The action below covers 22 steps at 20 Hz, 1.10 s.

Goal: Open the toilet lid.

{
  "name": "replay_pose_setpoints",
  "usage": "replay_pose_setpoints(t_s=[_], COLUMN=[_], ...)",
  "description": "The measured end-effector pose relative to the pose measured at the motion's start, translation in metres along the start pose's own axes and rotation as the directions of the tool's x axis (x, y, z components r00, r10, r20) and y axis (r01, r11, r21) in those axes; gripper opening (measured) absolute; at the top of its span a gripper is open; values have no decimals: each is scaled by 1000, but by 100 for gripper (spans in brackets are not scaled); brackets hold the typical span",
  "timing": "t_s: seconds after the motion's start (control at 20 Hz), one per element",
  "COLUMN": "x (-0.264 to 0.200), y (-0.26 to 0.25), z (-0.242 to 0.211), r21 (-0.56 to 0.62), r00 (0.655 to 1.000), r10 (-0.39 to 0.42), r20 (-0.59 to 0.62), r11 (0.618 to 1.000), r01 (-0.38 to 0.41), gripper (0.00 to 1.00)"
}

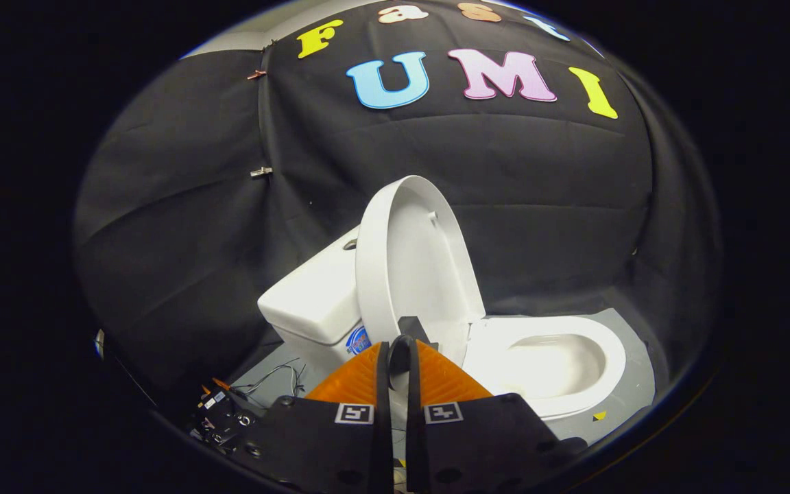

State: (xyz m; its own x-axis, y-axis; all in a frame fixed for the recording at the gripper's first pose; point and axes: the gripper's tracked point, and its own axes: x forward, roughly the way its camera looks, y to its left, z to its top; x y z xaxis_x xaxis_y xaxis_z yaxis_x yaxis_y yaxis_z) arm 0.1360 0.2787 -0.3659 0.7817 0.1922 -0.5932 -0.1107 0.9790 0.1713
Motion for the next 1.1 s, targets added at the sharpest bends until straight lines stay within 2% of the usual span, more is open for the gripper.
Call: replay_pose_setpoints(t_s=[0.2, 0.3, 0.45, 0.55, 0.6, 0.65, 0.75, 0.85, 1.1], x=[2, 6, 6, 0, -5, -11, -27, -48, -93], y=[4, 15, 15, 14, 14, 12, 6, -7, -76], z=[-1, -5, -19, -19, -16, -10, 10, 37, 88], r21=[-3, 19, 55, 46, 39, 34, 58, 86, -21], r00=[1000, 998, 995, 996, 996, 997, 995, 991, 970], r10=[7, 64, 78, 76, 81, 81, 95, 96, -14], r20=[-1, -15, -62, -44, -29, -16, 31, 95, 244], r11=[1000, 998, 996, 996, 996, 996, 994, 991, 1000], r01=[-7, -64, -75, -74, -79, -80, -97, -104, 20], gripper=[12, 12, 42, 71, 74, 87, 100, 99, 99])
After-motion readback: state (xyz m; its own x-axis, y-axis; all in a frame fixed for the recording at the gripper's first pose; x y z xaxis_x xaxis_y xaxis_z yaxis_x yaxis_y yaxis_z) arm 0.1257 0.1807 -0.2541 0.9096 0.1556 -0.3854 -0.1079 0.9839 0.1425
